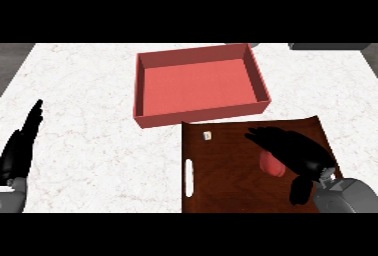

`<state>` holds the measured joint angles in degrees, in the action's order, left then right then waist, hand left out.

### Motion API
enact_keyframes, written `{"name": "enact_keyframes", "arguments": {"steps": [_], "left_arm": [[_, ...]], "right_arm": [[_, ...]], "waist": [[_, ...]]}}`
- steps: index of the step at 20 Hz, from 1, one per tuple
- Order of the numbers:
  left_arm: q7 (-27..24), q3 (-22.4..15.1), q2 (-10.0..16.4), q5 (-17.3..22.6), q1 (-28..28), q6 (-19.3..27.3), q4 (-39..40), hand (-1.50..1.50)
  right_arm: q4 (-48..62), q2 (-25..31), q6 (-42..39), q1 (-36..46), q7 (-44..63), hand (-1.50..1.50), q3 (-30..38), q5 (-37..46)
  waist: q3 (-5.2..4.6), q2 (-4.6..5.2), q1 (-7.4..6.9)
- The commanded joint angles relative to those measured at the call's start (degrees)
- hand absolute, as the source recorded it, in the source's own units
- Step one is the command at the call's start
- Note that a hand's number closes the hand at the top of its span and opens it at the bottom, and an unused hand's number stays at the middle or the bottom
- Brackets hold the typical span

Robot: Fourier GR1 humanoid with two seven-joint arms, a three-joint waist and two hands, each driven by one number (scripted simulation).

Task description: Pick the bell pepper from the tray and place it in the cardboard box

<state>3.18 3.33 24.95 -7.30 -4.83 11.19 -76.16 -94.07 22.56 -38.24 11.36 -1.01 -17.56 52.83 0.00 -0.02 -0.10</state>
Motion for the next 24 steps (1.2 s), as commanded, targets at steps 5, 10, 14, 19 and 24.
{"name": "enact_keyframes", "arguments": {"steps": [5, 10, 14, 19, 24], "left_arm": [[1.46, 1.18, -1.80, -2.70, -2.40, -1.54, 0.37, 0.00], [2.49, 2.49, -0.78, -1.23, 0.09, -3.48, -2.17, 0.00], [3.09, 2.16, -1.62, -2.21, -0.19, -3.64, -3.23, 0.00], [0.66, 4.19, -0.70, -2.03, 0.82, -2.20, -0.76, 0.00], [-0.93, 3.36, -2.36, -2.41, 3.73, -1.43, -2.00, 0.00]], "right_arm": [[7.52, -5.22, 3.38, 0.67, 2.69, -1.50, -1.54, 6.96], [7.53, -2.07, 16.25, 0.43, -4.53, 1.50, -0.71, 10.70], [12.44, -5.42, 19.74, 6.11, -2.84, 1.50, 0.53, 13.81], [6.07, -14.44, 23.66, -5.35, 19.17, 1.50, 8.49, 13.85], [-4.24, -22.22, 27.52, -8.66, 38.02, 1.50, 11.13, 19.29]], "waist": [[0.00, 0.04, -0.04], [0.03, 0.00, -0.11], [0.02, 0.03, -0.34], [-0.01, -0.59, 2.43], [-0.14, -0.86, 1.98]]}}
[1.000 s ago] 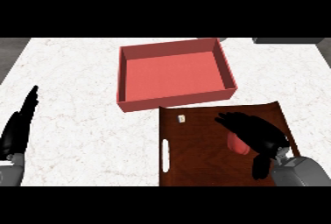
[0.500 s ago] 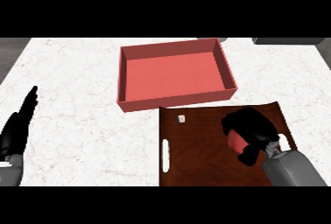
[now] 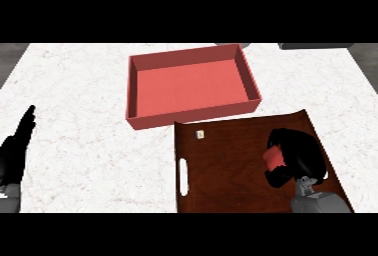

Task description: Pick the bell pepper from the tray and place it in the cardboard box

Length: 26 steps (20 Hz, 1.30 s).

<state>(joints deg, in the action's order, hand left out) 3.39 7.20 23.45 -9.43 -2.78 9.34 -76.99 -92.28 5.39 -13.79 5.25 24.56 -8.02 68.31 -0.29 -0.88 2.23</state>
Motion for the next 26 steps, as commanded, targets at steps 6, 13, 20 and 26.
{"name": "enact_keyframes", "arguments": {"steps": [6, 13, 20, 26], "left_arm": [[-0.84, 0.02, 0.06, -0.47, -1.59, -0.96, 1.48, 0.00], [1.37, 0.48, 0.22, -0.12, -3.85, -2.50, 0.17, 0.00], [-1.61, -0.02, -2.32, -2.25, -3.12, -0.69, 2.53, 0.00], [1.04, 0.40, -0.82, -1.87, -5.82, -2.49, 1.76, 0.00]], "right_arm": [[-22.59, -5.31, -1.45, -3.80, 26.79, 1.50, -9.21, 15.79], [-24.07, -5.35, -0.45, 6.66, 24.81, 1.50, -16.11, 23.02], [-18.50, -5.38, -5.07, 25.84, 31.47, 1.50, -12.14, 8.69], [1.79, -5.39, 9.44, 41.12, 33.01, 1.50, -4.26, 1.35]], "waist": [[0.19, 0.56, -1.31], [0.27, 0.84, -2.32], [0.27, 0.94, -2.74], [0.27, 1.31, -3.87]]}}
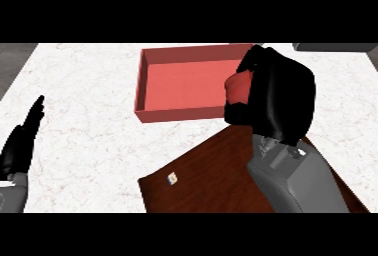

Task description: Pick the bell pepper from the tray and place it in the cardboard box

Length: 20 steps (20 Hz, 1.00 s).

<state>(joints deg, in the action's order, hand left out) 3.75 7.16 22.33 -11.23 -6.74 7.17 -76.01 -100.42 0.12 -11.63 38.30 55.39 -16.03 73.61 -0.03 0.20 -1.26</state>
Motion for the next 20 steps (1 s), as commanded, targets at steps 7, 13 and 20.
{"name": "enact_keyframes", "arguments": {"steps": [7, 13, 20], "left_arm": [[-1.13, 1.35, 1.28, 0.15, 0.58, -1.53, -1.28, 0.00], [-2.12, 1.31, 0.75, 0.21, 0.69, -2.34, -0.11, 0.00], [-1.01, -0.66, -2.30, -1.30, -0.43, -0.43, -1.18, 0.00]], "right_arm": [[27.27, -0.12, 18.81, 17.14, 0.19, 1.50, 10.55, -11.15], [48.84, -0.12, 28.18, 26.85, -9.20, 1.50, 18.33, -13.51], [69.02, 2.90, 33.35, 34.05, -13.29, 1.50, 23.52, -13.14]], "waist": [[0.01, 0.19, -0.63], [-0.01, 0.50, -1.15], [-0.01, 0.97, -2.22]]}}
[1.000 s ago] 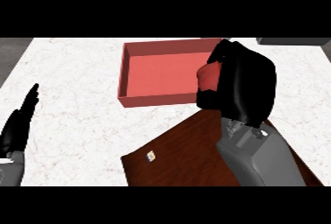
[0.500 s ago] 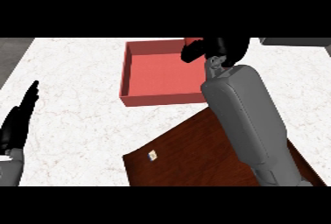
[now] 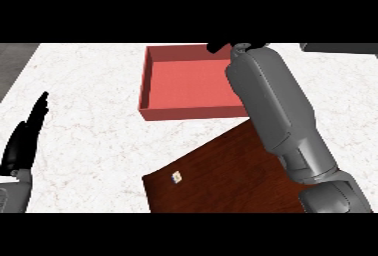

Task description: Pick the bell pepper from the tray and place it in the cardboard box

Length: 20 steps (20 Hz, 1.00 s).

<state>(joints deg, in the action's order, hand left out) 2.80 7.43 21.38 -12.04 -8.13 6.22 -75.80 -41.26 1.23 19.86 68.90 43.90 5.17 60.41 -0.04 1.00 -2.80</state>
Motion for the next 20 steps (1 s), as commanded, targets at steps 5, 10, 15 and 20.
{"name": "enact_keyframes", "arguments": {"steps": [5, 10, 15, 20], "left_arm": [[-0.05, -0.50, -0.09, -0.49, -2.36, -0.82, 1.44, 0.00], [1.63, -1.48, -0.34, -1.10, -2.98, -1.06, -0.70, 0.00], [0.85, -1.39, -1.62, -1.21, -2.48, -0.10, -0.01, 0.00], [0.68, -0.39, -0.96, -1.25, -1.38, 0.03, 0.32, 0.00]], "right_arm": [[15.85, -0.05, 10.59, 3.59, -2.66, -1.50, 8.20, -4.15], [20.88, 1.67, 13.83, 5.40, -6.94, -1.50, 11.61, -6.68], [21.54, 1.15, 20.53, 4.85, -15.36, -1.50, 12.44, -7.66], [19.30, 1.25, 29.61, 4.26, -20.70, -1.50, 14.65, -9.75]], "waist": [[0.03, 0.73, -1.16], [0.09, 1.03, -2.32], [0.08, 0.86, -1.84], [0.09, 0.43, -0.84]]}}
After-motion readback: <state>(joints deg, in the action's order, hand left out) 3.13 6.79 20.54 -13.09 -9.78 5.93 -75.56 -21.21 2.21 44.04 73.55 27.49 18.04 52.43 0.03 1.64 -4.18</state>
